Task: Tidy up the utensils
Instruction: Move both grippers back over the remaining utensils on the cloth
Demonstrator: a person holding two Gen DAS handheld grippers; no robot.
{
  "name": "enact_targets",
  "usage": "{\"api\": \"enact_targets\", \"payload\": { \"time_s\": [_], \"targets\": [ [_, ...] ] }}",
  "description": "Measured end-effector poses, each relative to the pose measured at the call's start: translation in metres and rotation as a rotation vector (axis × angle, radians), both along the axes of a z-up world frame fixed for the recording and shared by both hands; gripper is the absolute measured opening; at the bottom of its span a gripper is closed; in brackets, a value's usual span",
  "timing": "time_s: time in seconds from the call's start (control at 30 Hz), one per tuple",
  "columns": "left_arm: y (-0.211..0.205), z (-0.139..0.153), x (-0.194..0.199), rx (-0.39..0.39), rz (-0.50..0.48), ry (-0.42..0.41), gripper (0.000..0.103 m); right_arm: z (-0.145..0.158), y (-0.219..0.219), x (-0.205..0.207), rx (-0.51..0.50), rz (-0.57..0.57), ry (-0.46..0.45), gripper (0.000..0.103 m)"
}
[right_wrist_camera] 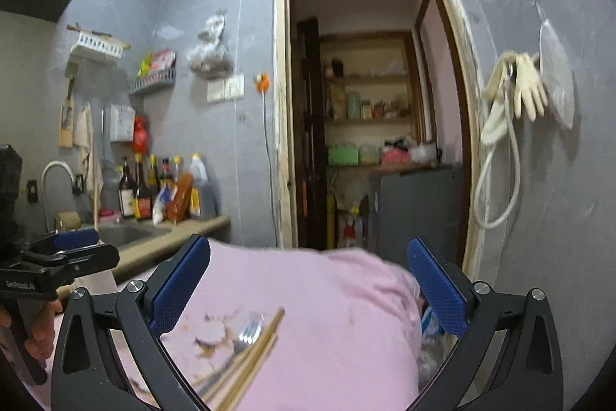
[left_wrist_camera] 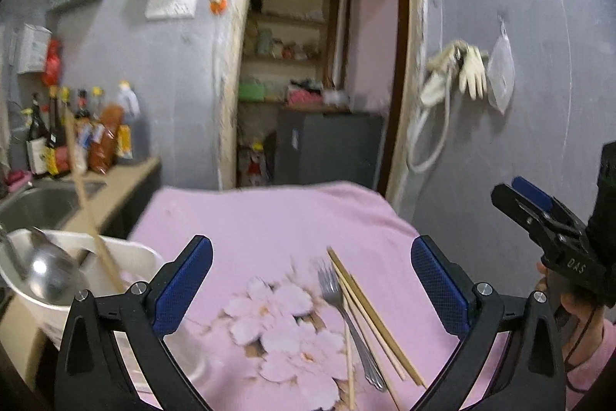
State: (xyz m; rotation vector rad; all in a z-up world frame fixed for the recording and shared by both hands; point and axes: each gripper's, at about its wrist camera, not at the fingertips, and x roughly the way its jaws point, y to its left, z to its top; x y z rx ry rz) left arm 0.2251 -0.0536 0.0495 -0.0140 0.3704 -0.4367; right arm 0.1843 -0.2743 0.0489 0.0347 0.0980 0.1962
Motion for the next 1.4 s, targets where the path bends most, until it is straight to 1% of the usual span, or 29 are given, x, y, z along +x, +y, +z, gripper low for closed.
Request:
{"api": "enact_targets", "payload": {
  "time_s": [0.13, 0.17, 0.2, 0.27, 0.3, 0.33, 0.37, 0.43, 0.47, 0.5, 0.53, 0.57, 0.63, 0.8, 0.97, 1.07, 1.17, 1.2, 1.23, 1.3, 1.4],
  "targets": [
    [-0.016, -0.015, 0.014, 0.047, -0.039, 0.073, 0.1, -0.013, -0.007, 0.017, 0.005, 0.016, 0.11, 0.102],
    [-0.02, -0.018, 0.02, 0.052, -0.052, 0.097, 0.1, -0.016, -0.008, 0.024, 0.002, 0.018, 0.149, 0.098],
    [-0.023, -0.022, 0.023, 0.054, -0.063, 0.117, 0.097, -0.02, -0.01, 0.03, 0.005, 0.028, 0.185, 0.095],
    [-0.029, -0.029, 0.033, 0.062, -0.091, 0.171, 0.087, -0.027, -0.013, 0.043, 0.012, 0.057, 0.269, 0.081],
    [-0.031, -0.033, 0.037, 0.068, -0.099, 0.194, 0.078, -0.031, -0.015, 0.049, 0.017, 0.07, 0.307, 0.077],
    [-0.033, -0.036, 0.042, 0.073, -0.104, 0.218, 0.069, -0.035, -0.016, 0.055, 0.027, 0.086, 0.345, 0.069],
    [-0.034, -0.039, 0.049, 0.076, -0.107, 0.244, 0.065, -0.039, -0.019, 0.062, 0.042, 0.103, 0.388, 0.061],
    [-0.037, -0.049, 0.063, 0.064, -0.123, 0.313, 0.054, -0.046, -0.022, 0.07, 0.059, 0.121, 0.443, 0.054],
    [-0.038, -0.05, 0.068, 0.062, -0.127, 0.333, 0.051, -0.05, -0.024, 0.074, 0.064, 0.13, 0.469, 0.05],
    [-0.041, -0.055, 0.075, 0.061, -0.133, 0.362, 0.047, -0.053, -0.025, 0.076, 0.068, 0.137, 0.488, 0.048],
    [-0.042, -0.054, 0.079, 0.061, -0.134, 0.375, 0.044, -0.056, -0.025, 0.078, 0.072, 0.145, 0.506, 0.046],
    [-0.043, -0.055, 0.085, 0.064, -0.133, 0.392, 0.042, -0.059, -0.025, 0.081, 0.076, 0.156, 0.529, 0.045],
    [-0.045, -0.061, 0.097, 0.064, -0.13, 0.428, 0.034, -0.063, -0.024, 0.086, 0.081, 0.18, 0.57, 0.042],
    [-0.042, -0.073, 0.127, 0.011, -0.101, 0.52, 0.03, -0.071, -0.012, 0.095, 0.039, 0.22, 0.638, 0.04],
    [-0.038, -0.081, 0.148, -0.006, -0.091, 0.581, 0.028, -0.076, -0.002, 0.099, 0.012, 0.25, 0.673, 0.04],
    [-0.038, -0.083, 0.155, -0.029, -0.089, 0.597, 0.027, -0.081, 0.001, 0.105, 0.009, 0.265, 0.711, 0.04],
    [-0.034, -0.084, 0.166, -0.057, -0.086, 0.614, 0.023, -0.083, 0.002, 0.108, 0.024, 0.277, 0.736, 0.039],
    [-0.032, -0.085, 0.169, -0.07, -0.082, 0.622, 0.019, -0.084, 0.002, 0.108, 0.025, 0.28, 0.74, 0.039],
    [-0.032, -0.085, 0.171, -0.079, -0.08, 0.628, 0.014, -0.085, 0.003, 0.109, 0.022, 0.285, 0.748, 0.039],
    [-0.029, -0.087, 0.174, -0.105, -0.091, 0.644, 0.011, -0.086, 0.007, 0.109, 0.004, 0.291, 0.759, 0.039],
    [-0.026, -0.085, 0.175, -0.117, -0.1, 0.647, 0.01, -0.088, 0.016, 0.109, -0.032, 0.307, 0.774, 0.039]
  ]
}}
